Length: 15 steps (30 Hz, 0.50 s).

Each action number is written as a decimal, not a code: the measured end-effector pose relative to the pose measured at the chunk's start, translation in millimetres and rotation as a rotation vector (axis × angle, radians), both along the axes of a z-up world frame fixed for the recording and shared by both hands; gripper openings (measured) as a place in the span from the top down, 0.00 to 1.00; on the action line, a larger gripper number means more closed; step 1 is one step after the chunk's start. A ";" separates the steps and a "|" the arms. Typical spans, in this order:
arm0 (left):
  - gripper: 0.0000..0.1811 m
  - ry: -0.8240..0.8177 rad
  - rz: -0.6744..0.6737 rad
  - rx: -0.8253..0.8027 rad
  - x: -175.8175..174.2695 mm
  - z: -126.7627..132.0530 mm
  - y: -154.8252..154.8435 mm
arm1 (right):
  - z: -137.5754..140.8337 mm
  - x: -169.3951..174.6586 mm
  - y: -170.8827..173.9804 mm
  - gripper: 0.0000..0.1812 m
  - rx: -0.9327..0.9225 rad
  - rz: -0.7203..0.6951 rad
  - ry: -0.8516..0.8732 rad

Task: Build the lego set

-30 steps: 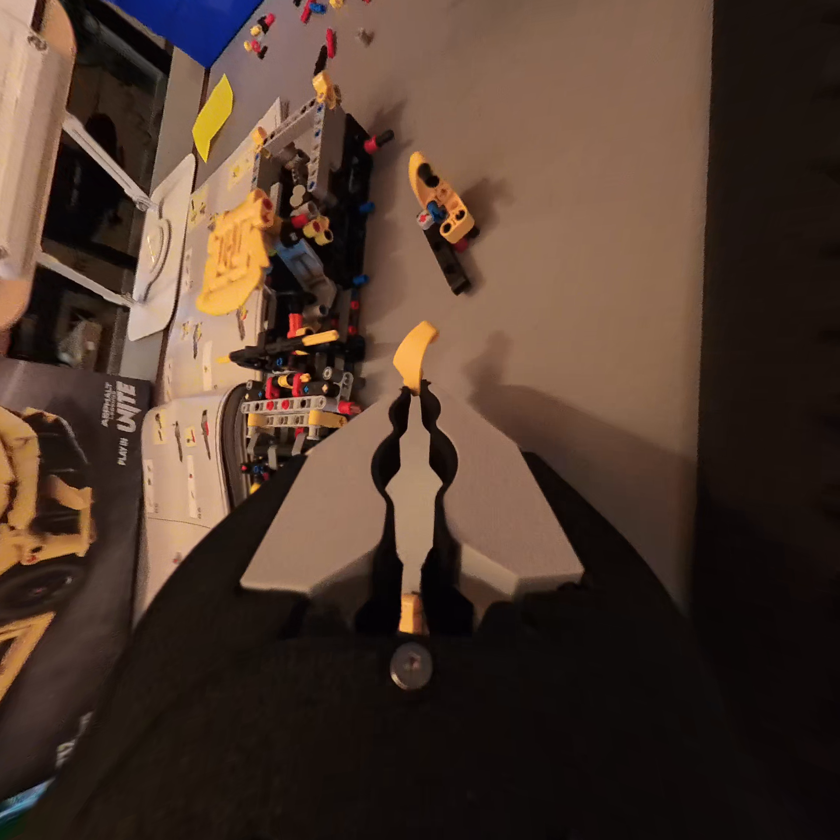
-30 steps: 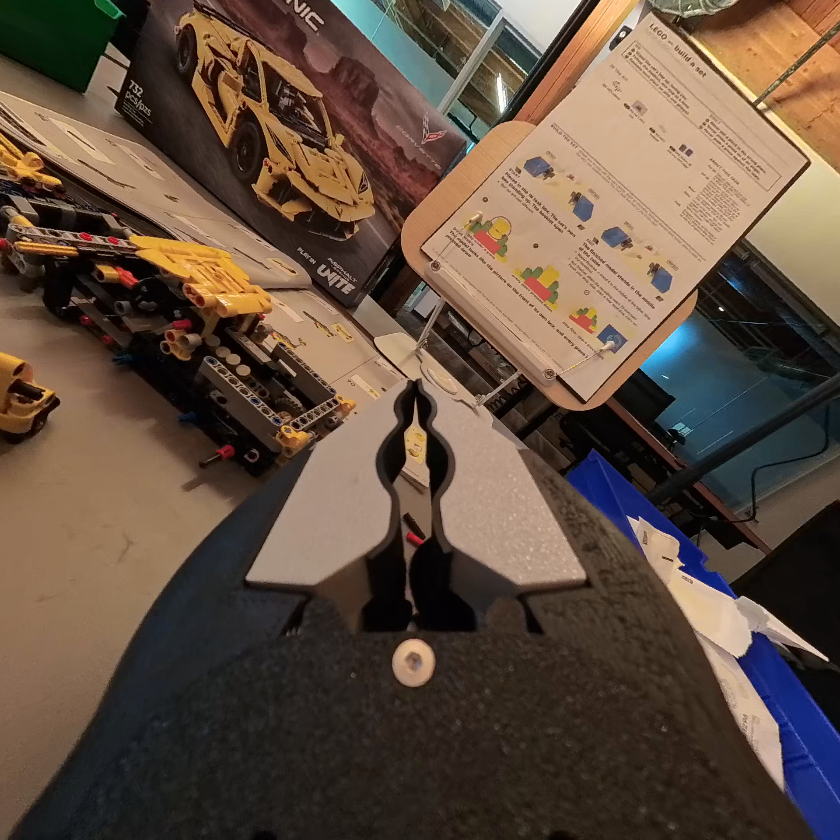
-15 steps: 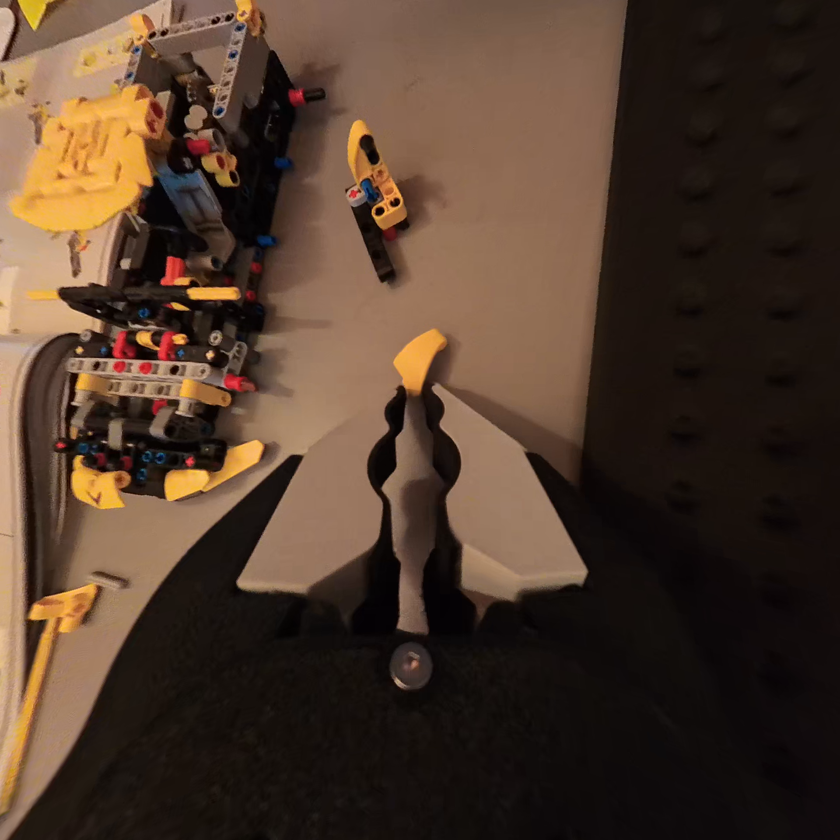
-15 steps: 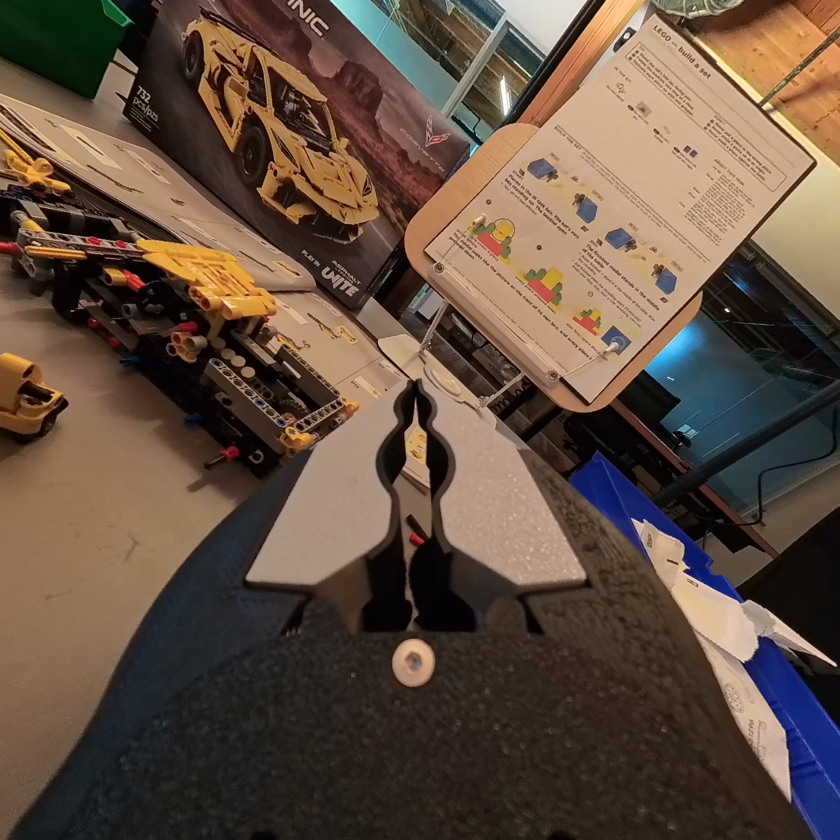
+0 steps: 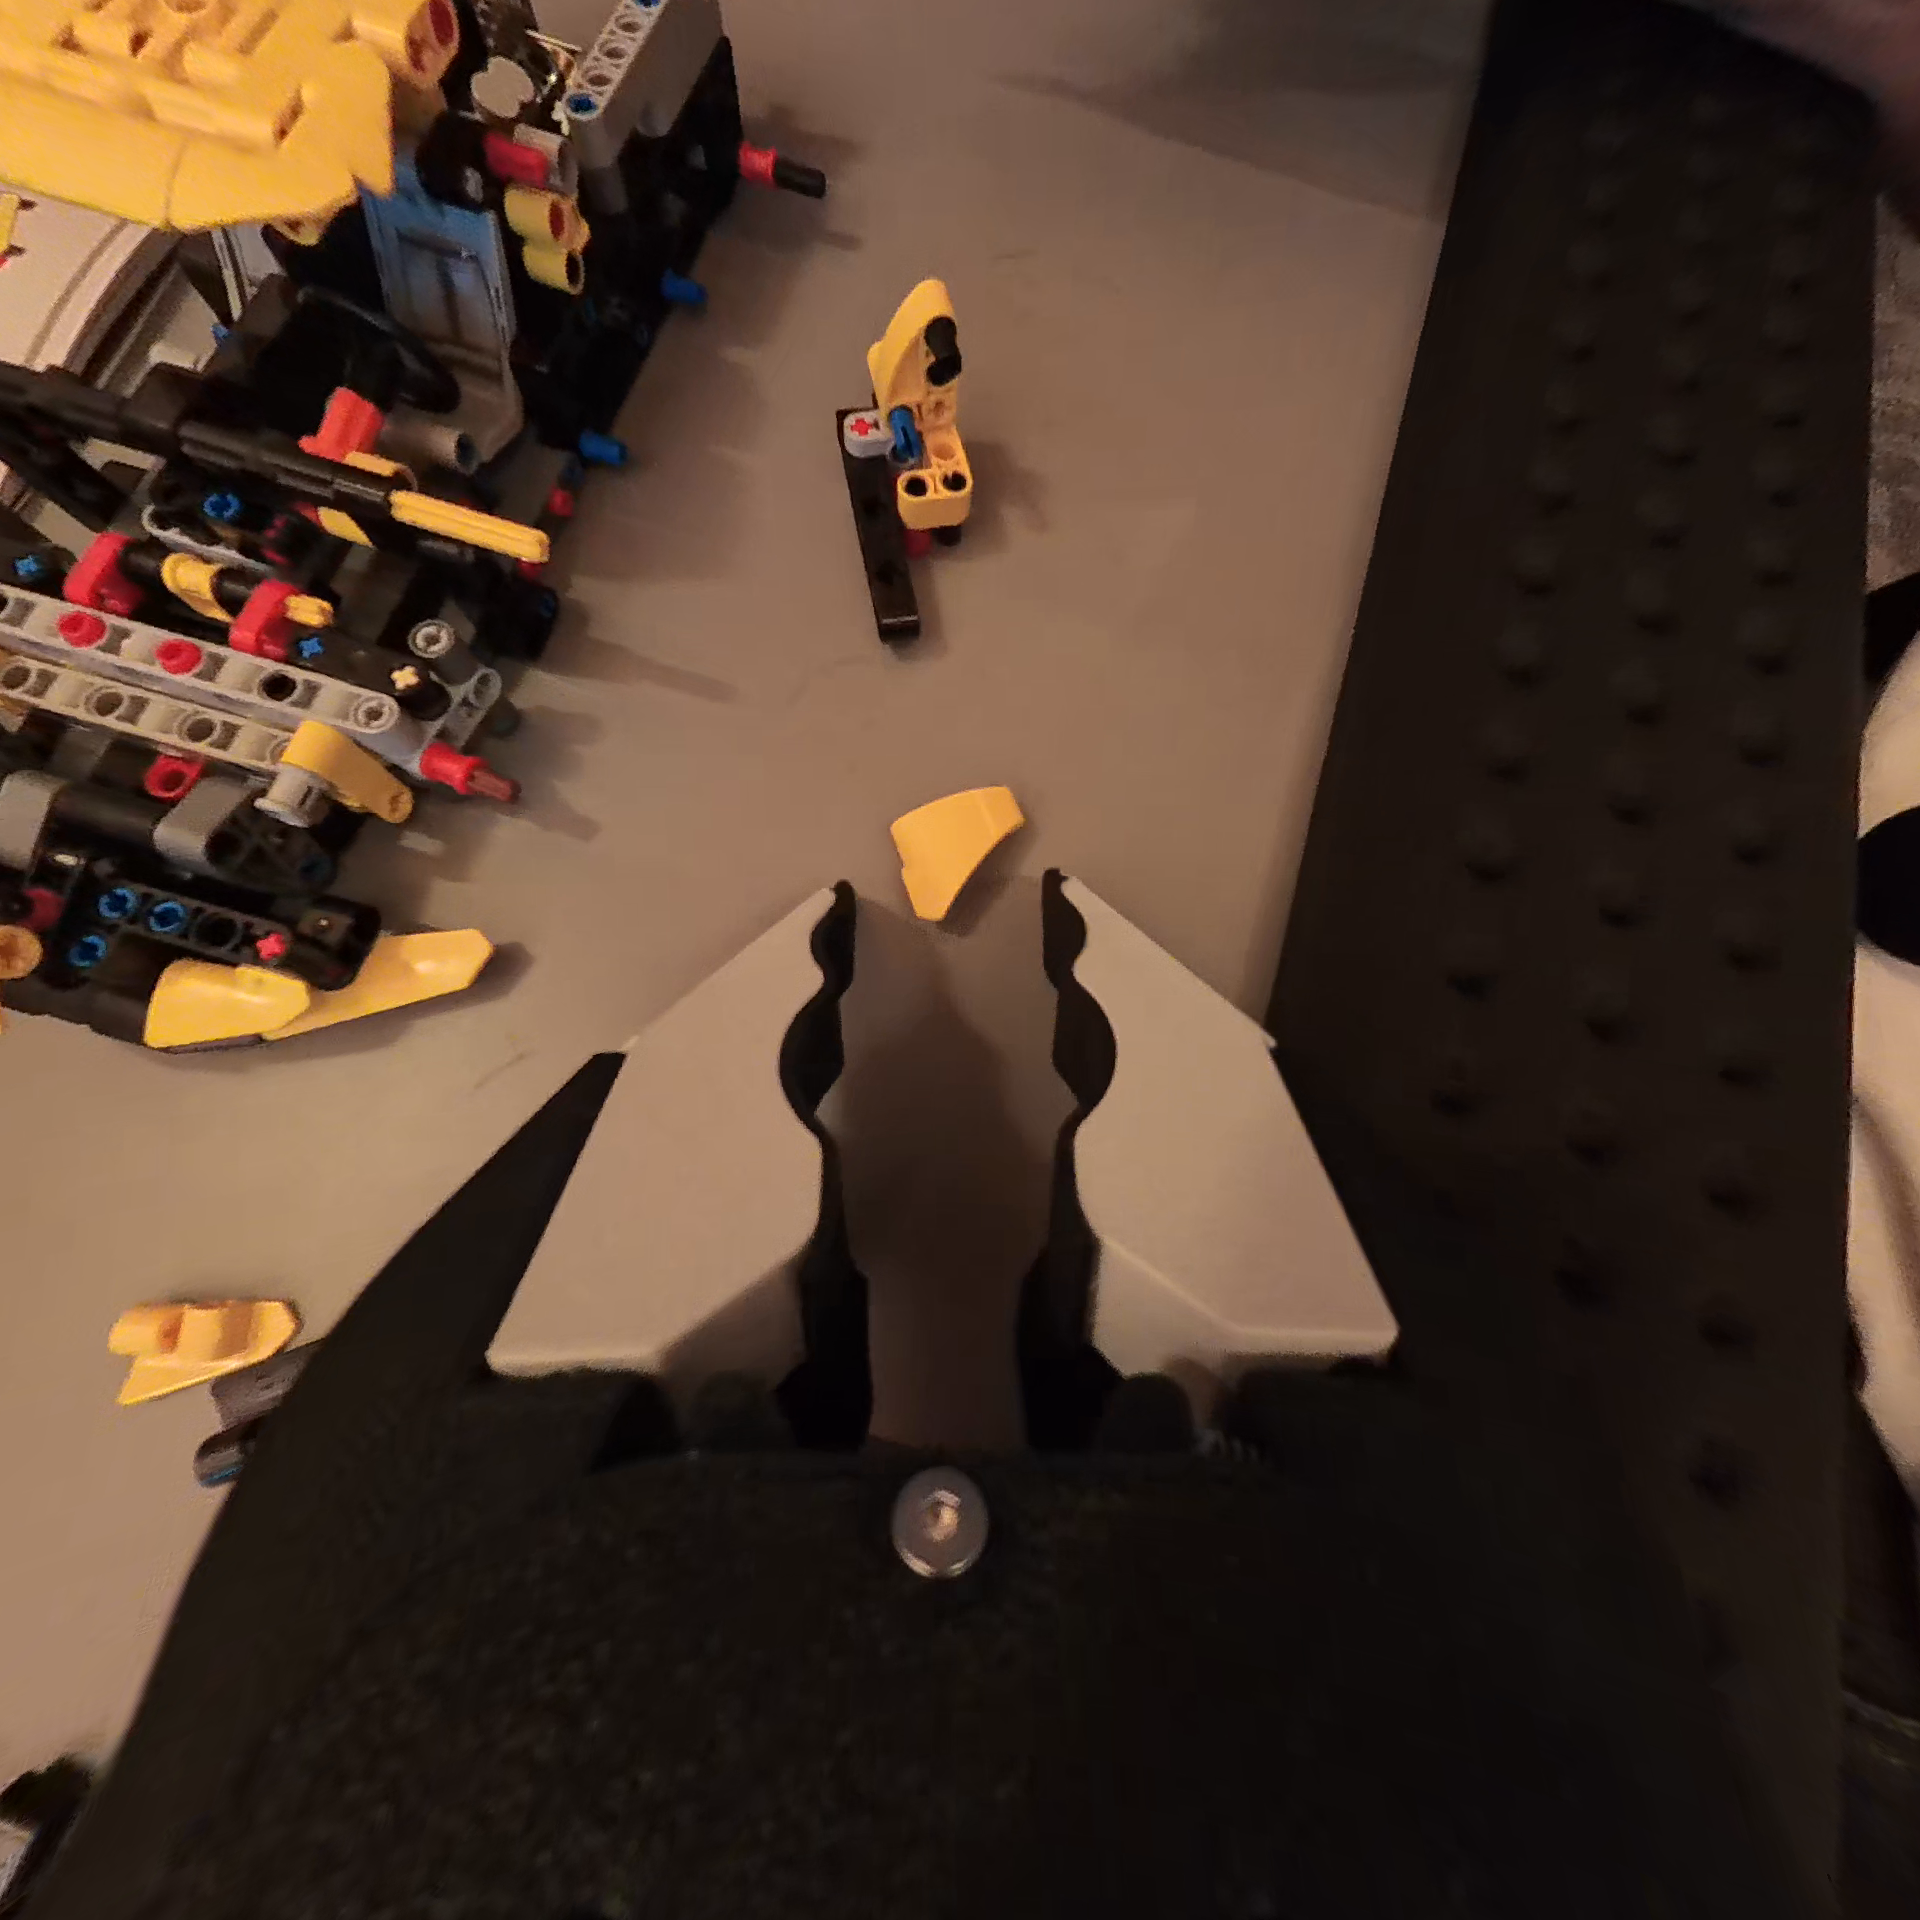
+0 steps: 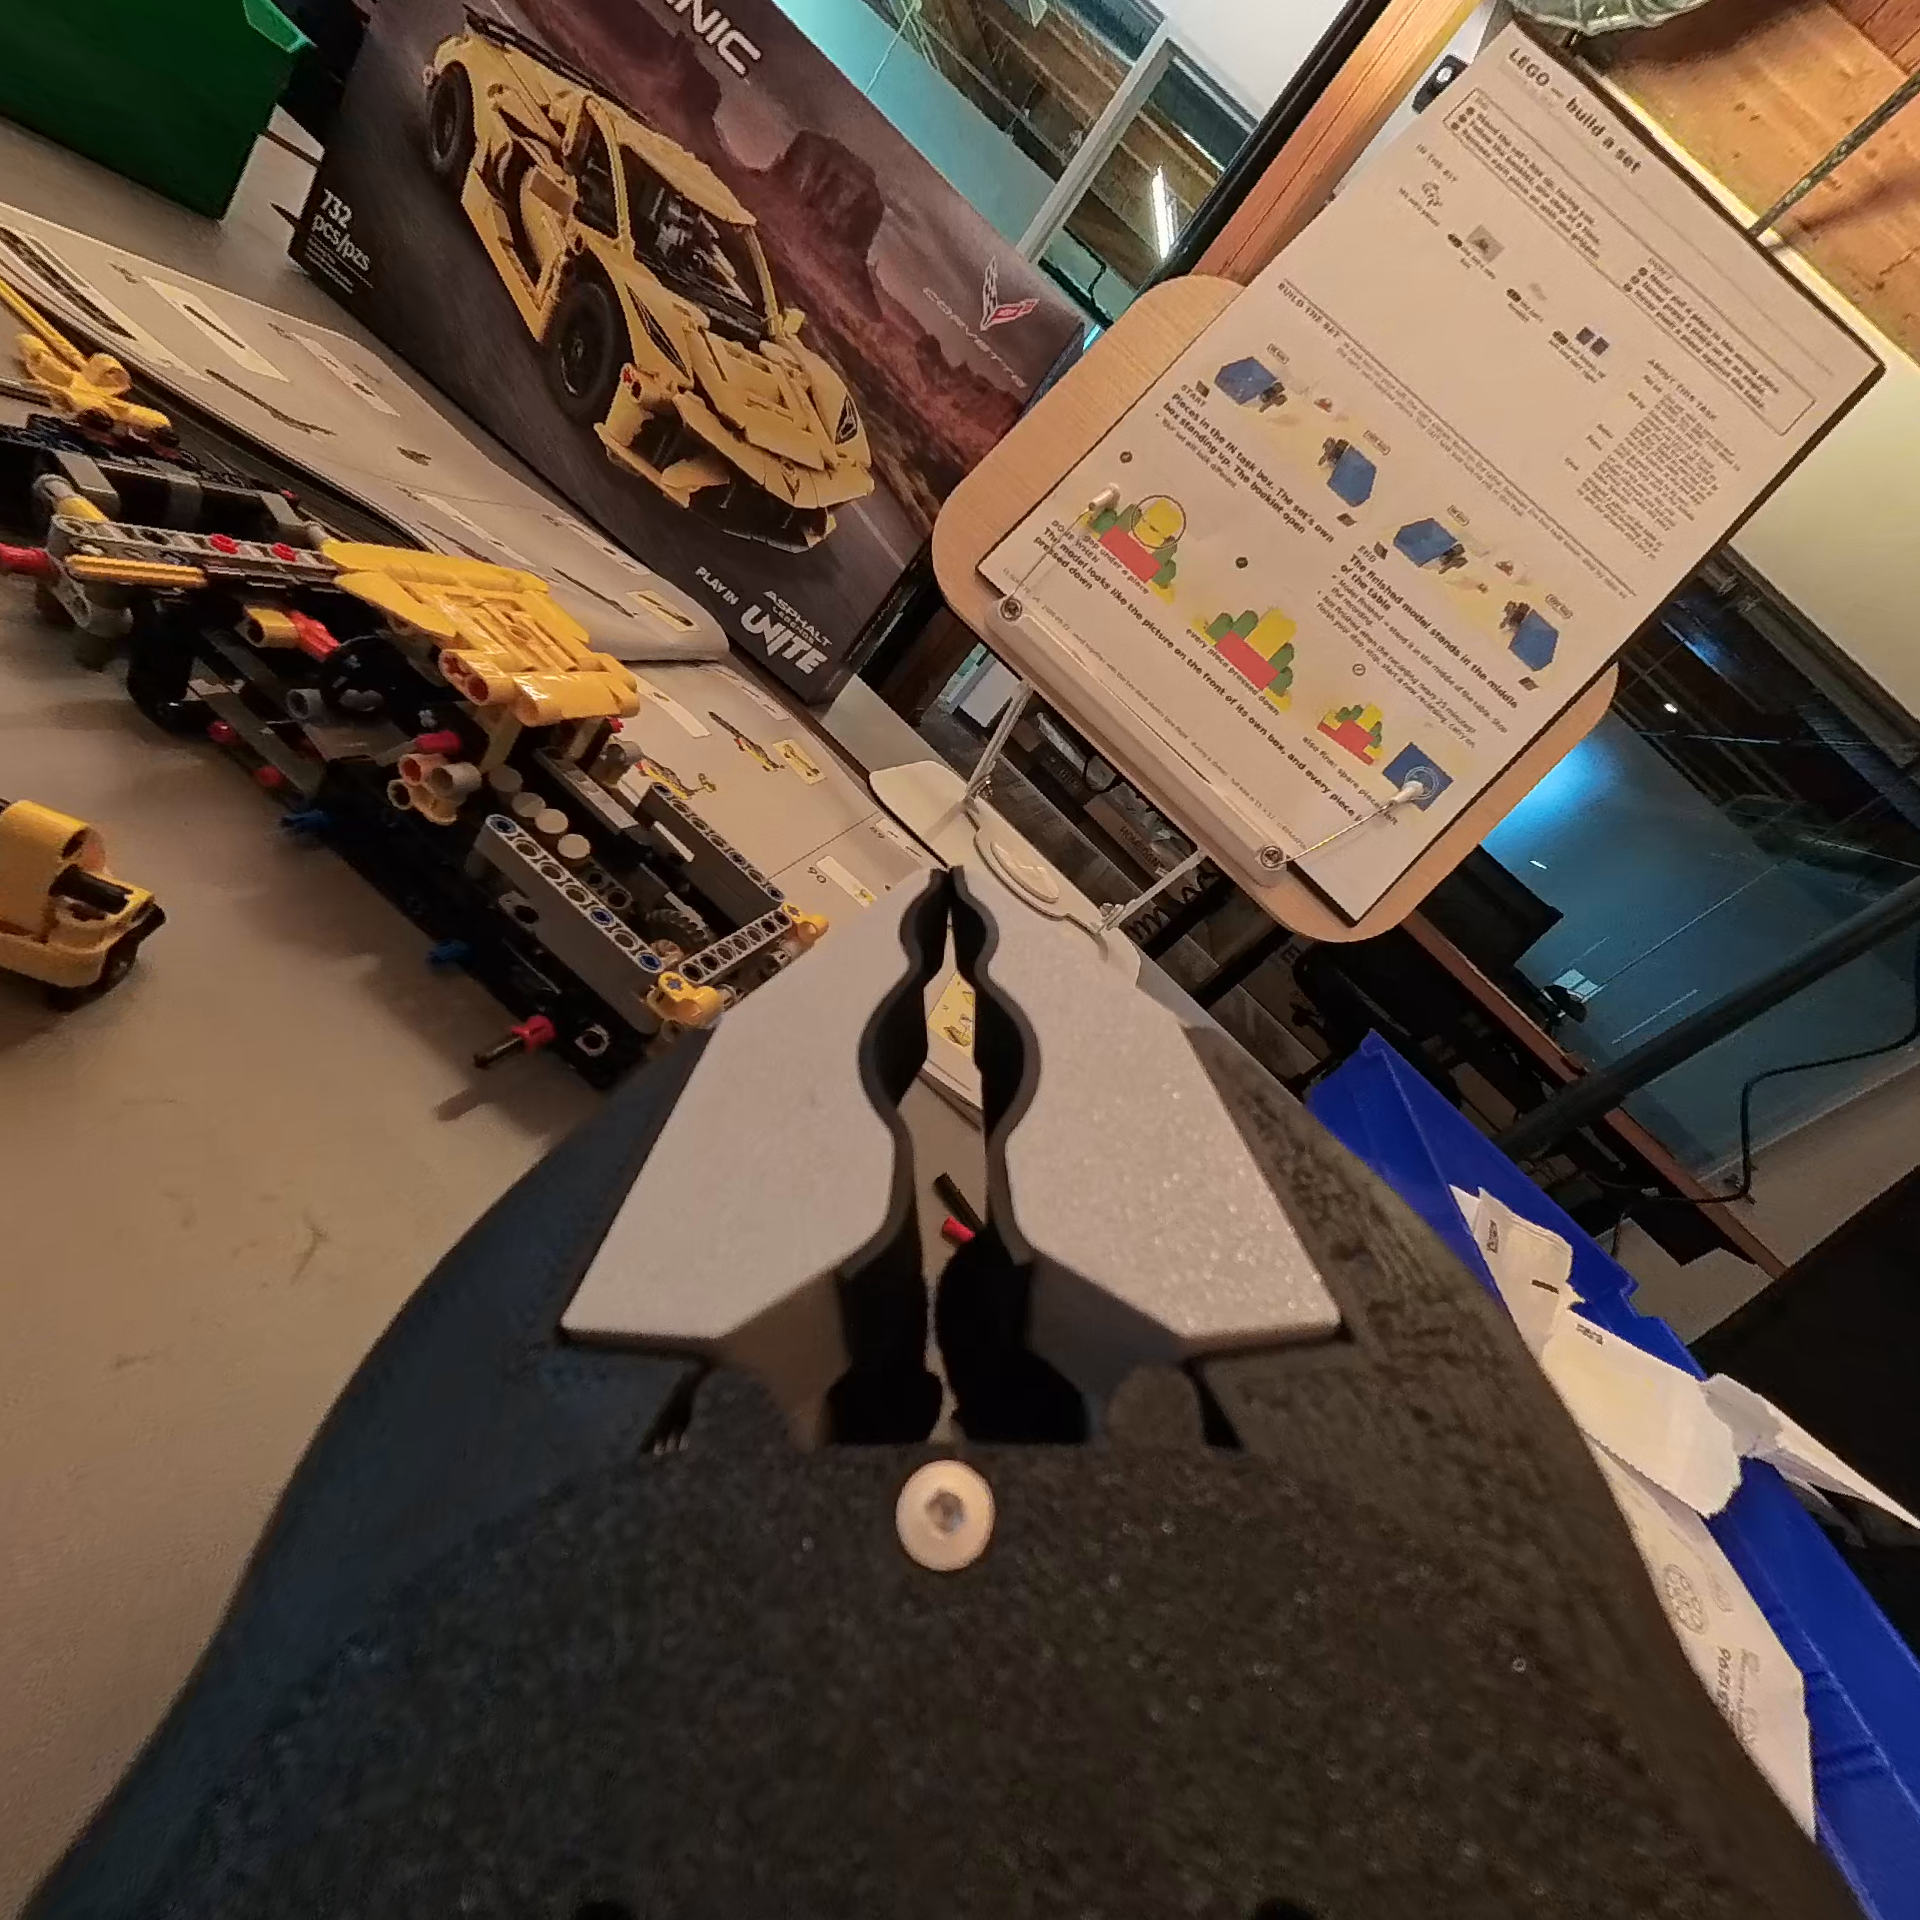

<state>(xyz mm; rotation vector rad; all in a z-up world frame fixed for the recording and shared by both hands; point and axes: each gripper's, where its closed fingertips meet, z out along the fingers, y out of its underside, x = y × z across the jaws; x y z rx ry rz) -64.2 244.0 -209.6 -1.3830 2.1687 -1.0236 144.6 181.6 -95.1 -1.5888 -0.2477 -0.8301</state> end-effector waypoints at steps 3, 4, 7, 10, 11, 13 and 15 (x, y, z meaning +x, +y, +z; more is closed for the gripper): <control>0.88 0.008 0.027 -0.023 2.0 0.5 0.9 | 0.1 0.6 -0.2 1.00 0.001 -0.001 0.004; 0.91 0.009 0.026 -0.033 1.7 0.7 0.2 | 0.2 0.5 -0.2 1.00 0.002 0.000 0.004; 0.93 0.000 0.023 -0.016 1.5 -0.2 -0.8 | -0.4 0.7 0.1 1.00 -0.001 -0.001 0.005; 0.95 -0.063 0.009 0.070 3.5 5.2 0.9 | -0.3 1.0 0.0 1.00 -0.001 -0.002 0.004; 0.95 -0.111 -0.001 0.132 5.2 10.0 2.4 | 0.0 1.2 -0.1 1.00 0.001 -0.003 0.004; 0.95 -0.228 -0.031 0.322 8.2 21.7 5.4 | -0.3 1.5 -0.1 1.00 0.000 -0.003 0.007; 0.96 -0.340 -0.068 0.554 10.9 33.6 8.6 | -0.1 1.6 0.1 1.00 0.001 -0.003 0.008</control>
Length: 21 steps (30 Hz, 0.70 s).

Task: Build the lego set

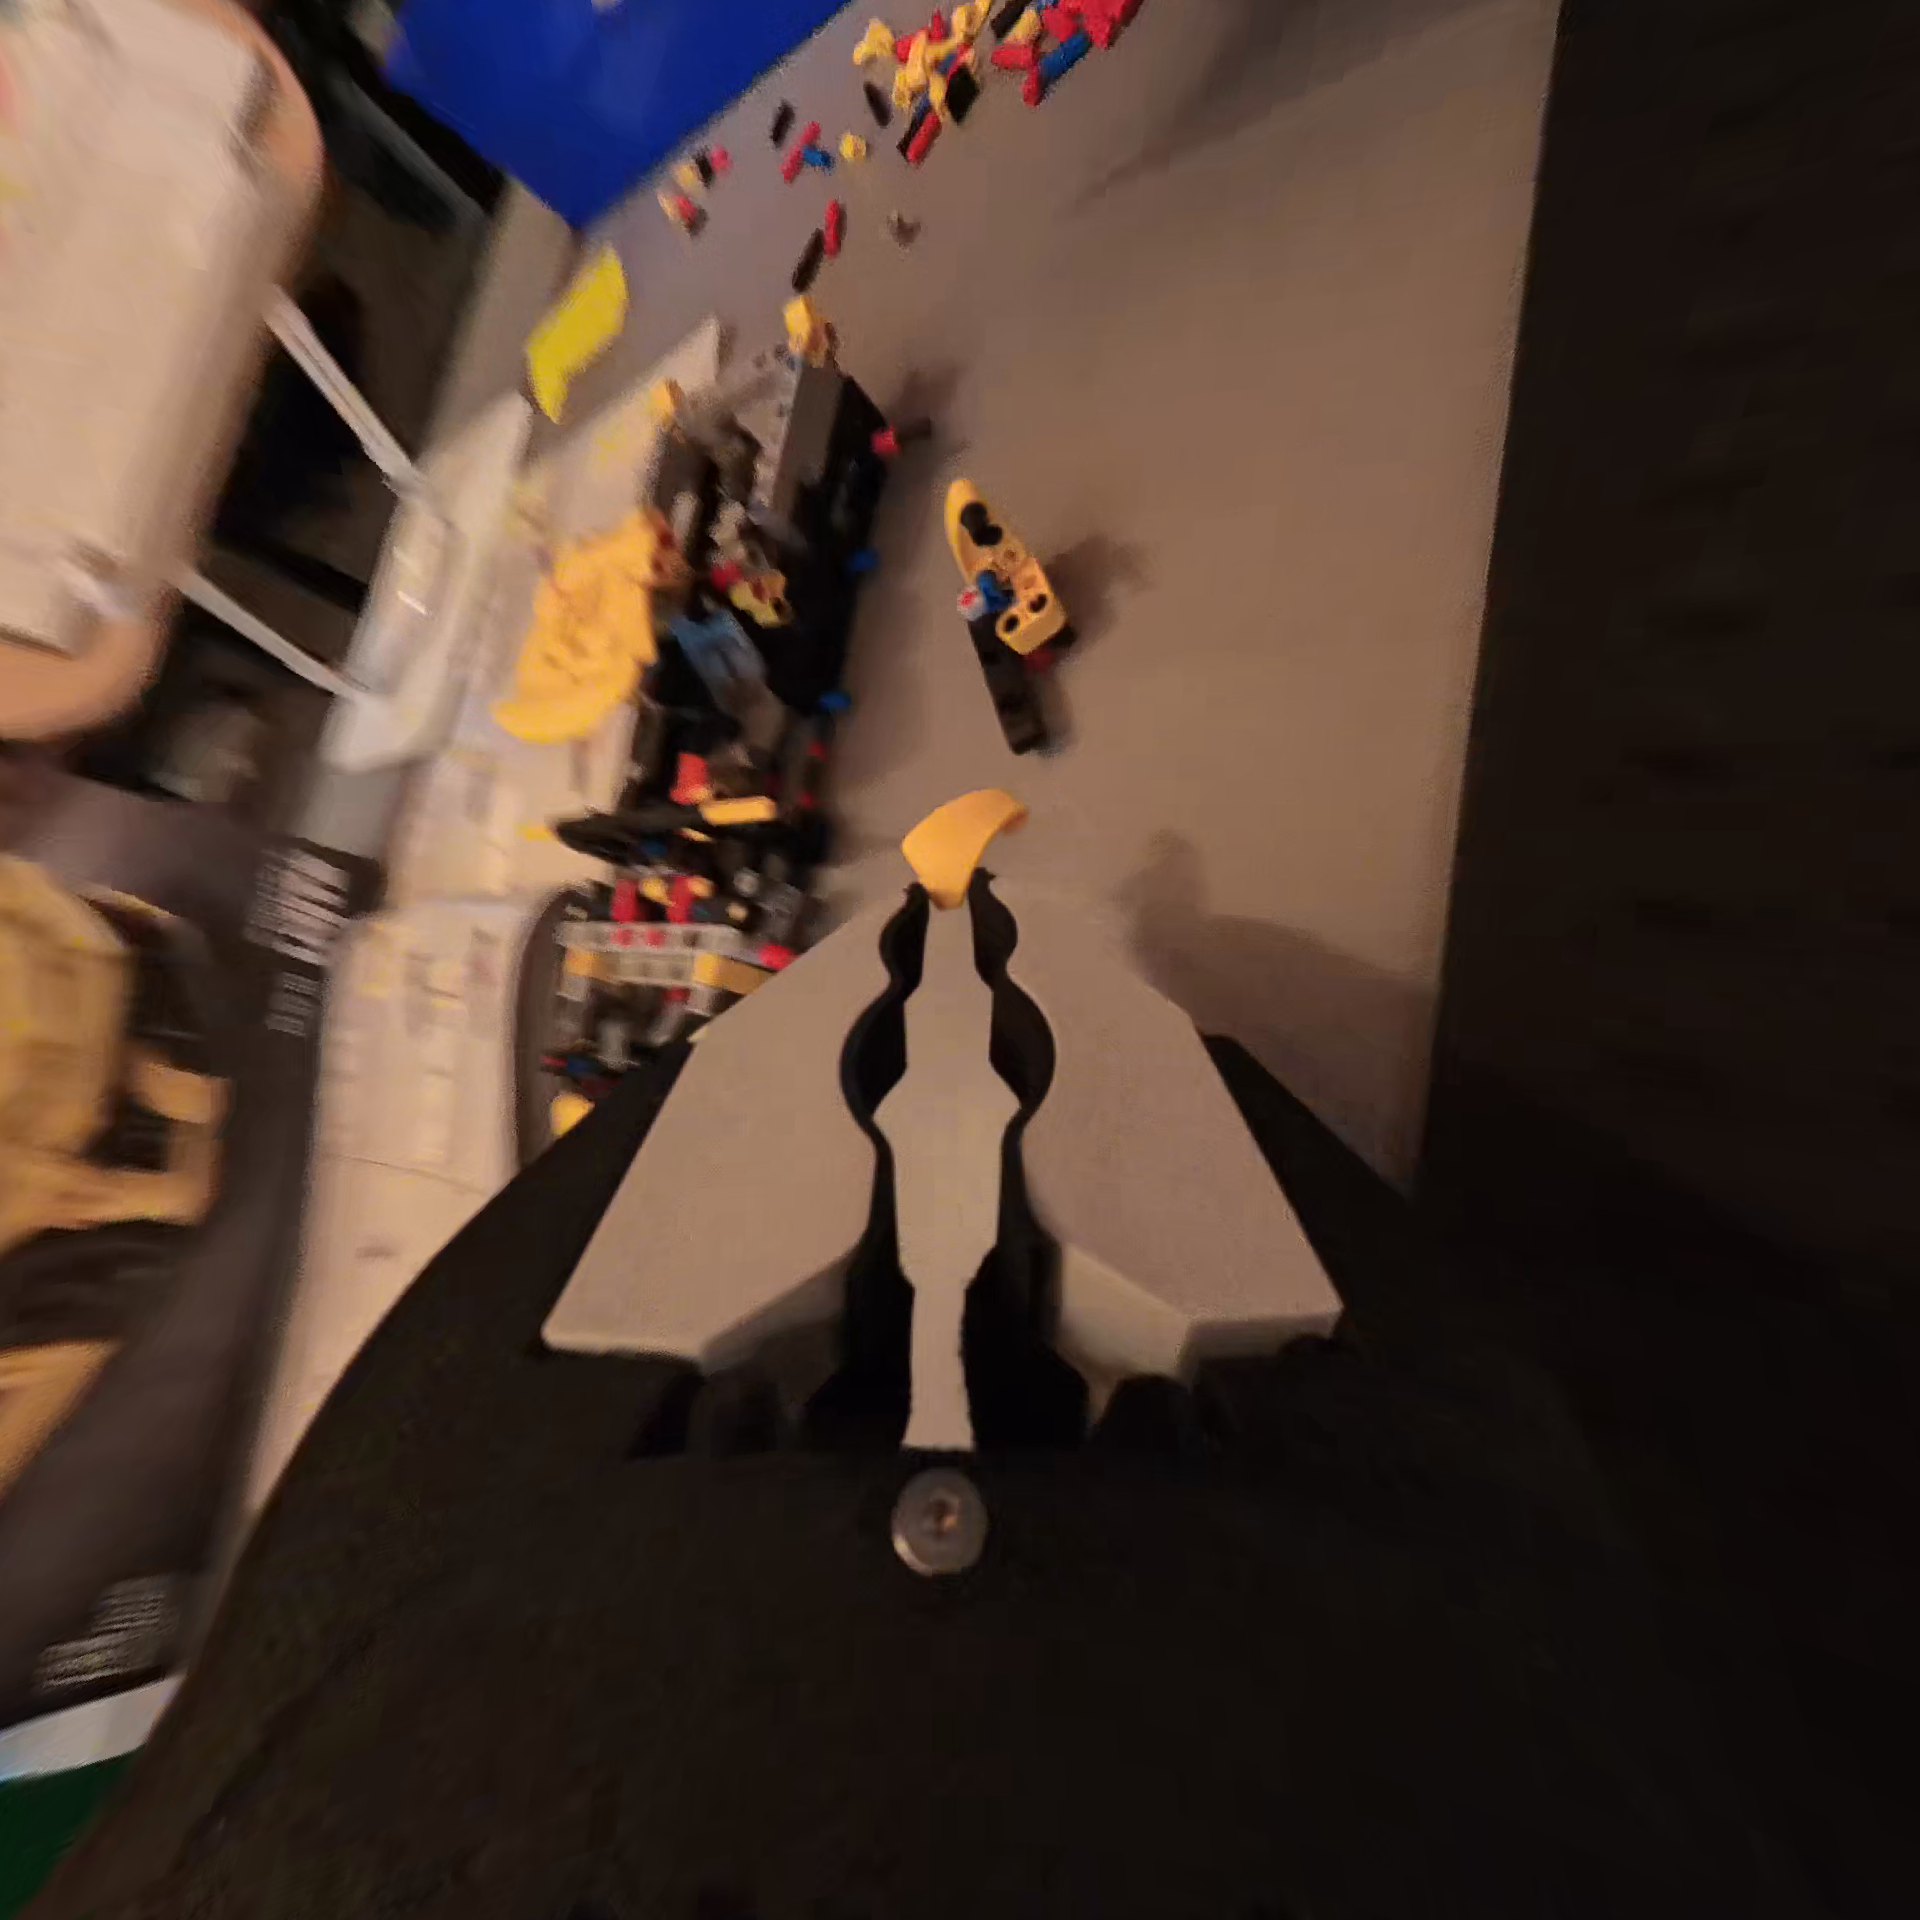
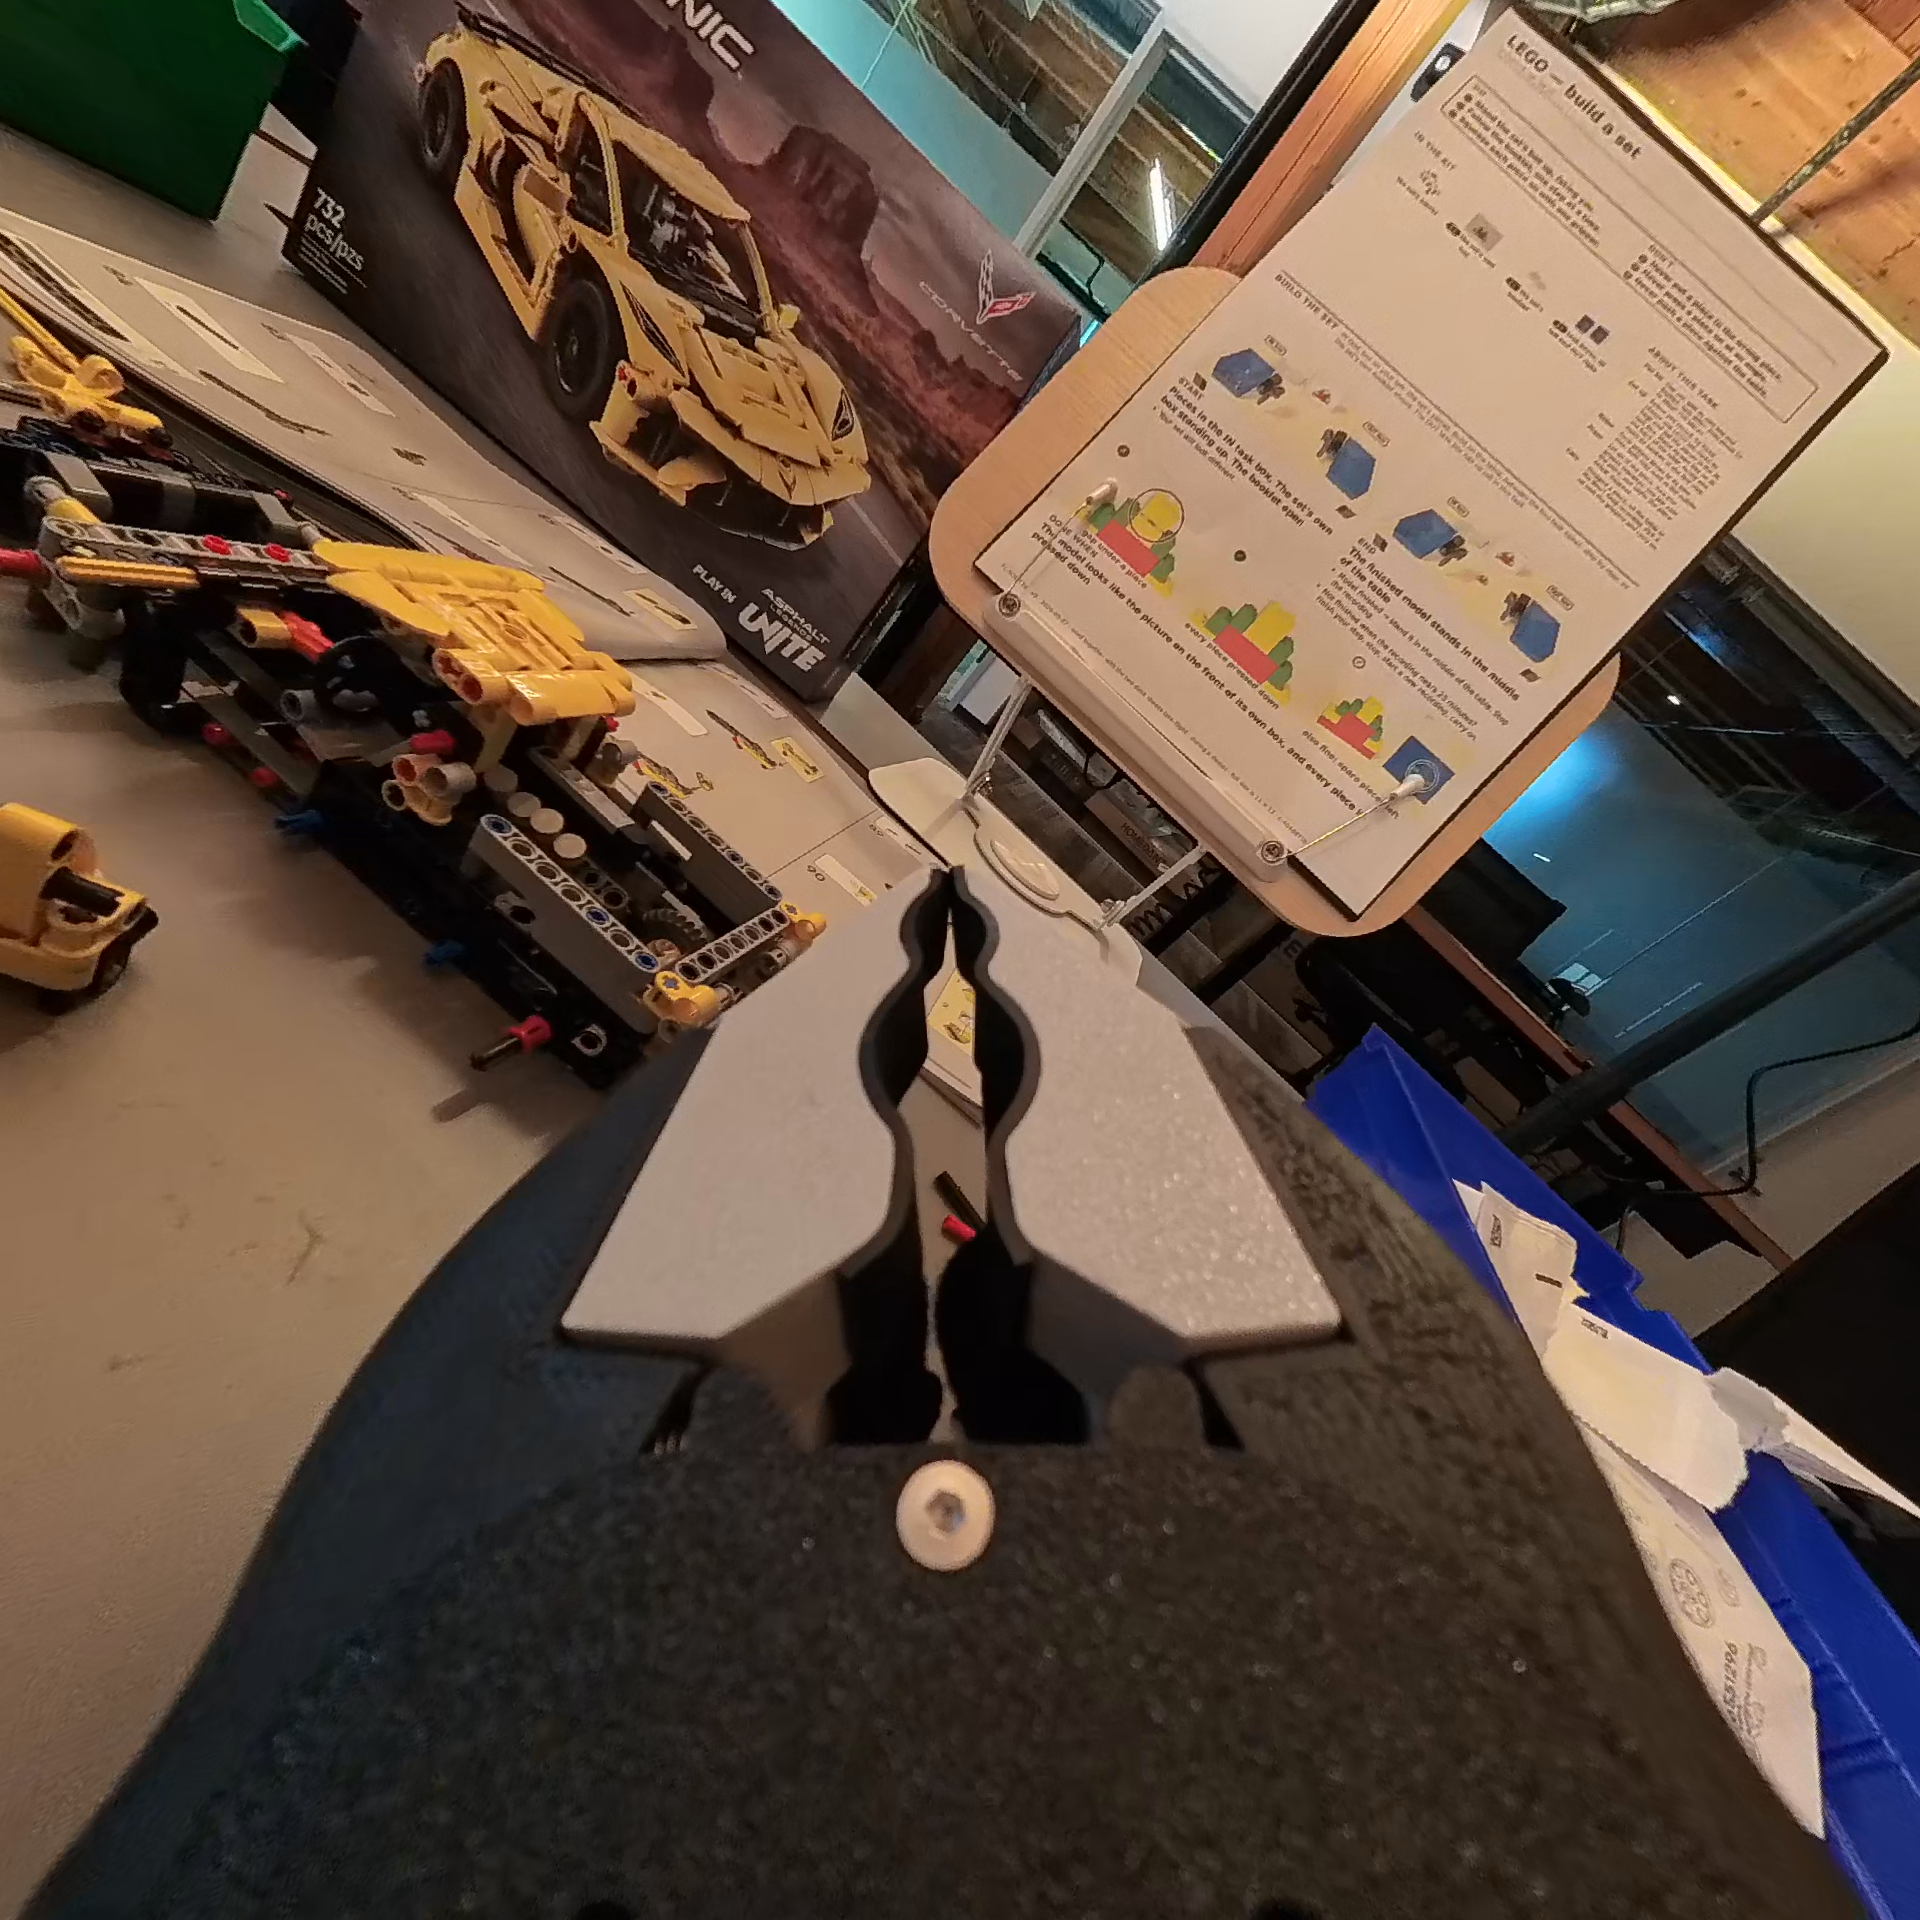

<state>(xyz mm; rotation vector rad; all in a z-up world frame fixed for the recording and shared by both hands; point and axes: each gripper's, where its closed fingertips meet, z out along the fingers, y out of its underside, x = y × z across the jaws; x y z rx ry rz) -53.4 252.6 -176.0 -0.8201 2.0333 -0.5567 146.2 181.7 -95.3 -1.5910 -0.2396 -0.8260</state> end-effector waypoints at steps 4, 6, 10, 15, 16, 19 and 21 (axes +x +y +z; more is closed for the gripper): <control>0.96 -0.166 -0.063 0.445 4.5 19.7 6.1 | -0.6 0.0 0.5 1.00 -0.003 0.000 0.000; 0.96 -0.221 -0.093 0.577 5.8 27.9 7.3 | -0.3 0.1 0.4 1.00 -0.001 0.000 0.000; 0.97 -0.322 -0.161 0.799 7.8 49.2 8.3 | -0.7 0.4 0.3 1.00 -0.003 -0.001 0.001; 0.97 -0.348 -0.207 0.895 8.5 59.8 7.9 | -1.5 0.9 0.6 1.00 -0.006 -0.002 0.003; 0.97 -0.344 -0.209 0.883 8.3 58.8 8.5 | -1.7 0.9 0.6 1.00 -0.007 -0.002 0.004; 0.97 -0.347 -0.216 0.912 7.2 55.3 10.5 | -2.0 1.1 0.5 1.00 -0.008 -0.003 0.004; 0.97 -0.371 -0.236 0.948 5.4 55.1 6.9 | -2.0 1.2 0.5 1.00 -0.008 -0.004 0.004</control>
